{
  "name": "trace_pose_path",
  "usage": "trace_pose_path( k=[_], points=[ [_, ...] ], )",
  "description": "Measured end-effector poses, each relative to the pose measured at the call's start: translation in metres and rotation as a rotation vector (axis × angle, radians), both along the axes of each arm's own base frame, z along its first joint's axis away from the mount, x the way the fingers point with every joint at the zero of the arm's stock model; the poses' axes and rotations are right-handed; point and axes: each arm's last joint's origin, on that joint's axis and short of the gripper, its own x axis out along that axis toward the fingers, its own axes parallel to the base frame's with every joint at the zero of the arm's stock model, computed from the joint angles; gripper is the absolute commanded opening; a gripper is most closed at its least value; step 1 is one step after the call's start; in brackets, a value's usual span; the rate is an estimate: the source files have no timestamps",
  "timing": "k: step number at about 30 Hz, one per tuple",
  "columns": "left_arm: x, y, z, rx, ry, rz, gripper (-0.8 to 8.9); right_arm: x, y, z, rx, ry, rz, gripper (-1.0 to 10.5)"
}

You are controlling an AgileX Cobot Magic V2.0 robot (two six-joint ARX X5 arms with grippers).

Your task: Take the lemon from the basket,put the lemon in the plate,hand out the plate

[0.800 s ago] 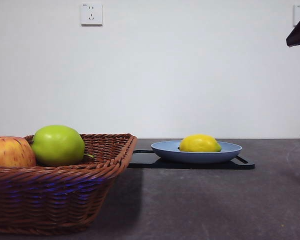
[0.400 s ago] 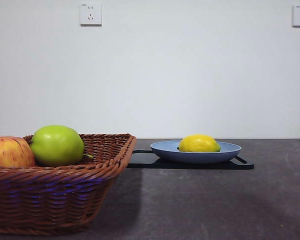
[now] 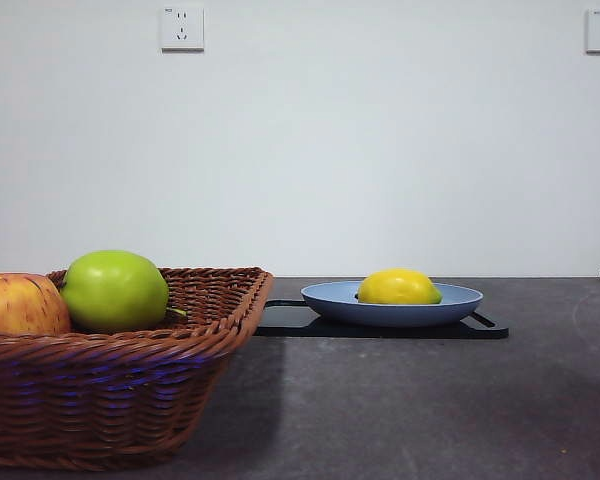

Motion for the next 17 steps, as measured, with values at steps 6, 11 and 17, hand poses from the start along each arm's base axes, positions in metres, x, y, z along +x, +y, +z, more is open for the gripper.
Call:
trace_pose_path(
  k=[6, 11, 17],
  points=[
    [0.0000, 0.0000, 0.0000, 0.000, 0.000, 0.000, 0.08, 0.0006, 0.0000, 0.0001, 0.011, -0.031, -0.002, 0.0],
    [0.0000, 0.0000, 0.0000, 0.000, 0.000, 0.000, 0.08, 0.0006, -0.0001, 0.0001, 0.024, -0.029, -0.007, 0.0],
    [0.0000, 0.0000, 0.0000, 0.000, 0.000, 0.000, 0.08, 0.0006, -0.0001, 0.0001, 0.027, -0.029, -0.008, 0.0]
  ],
)
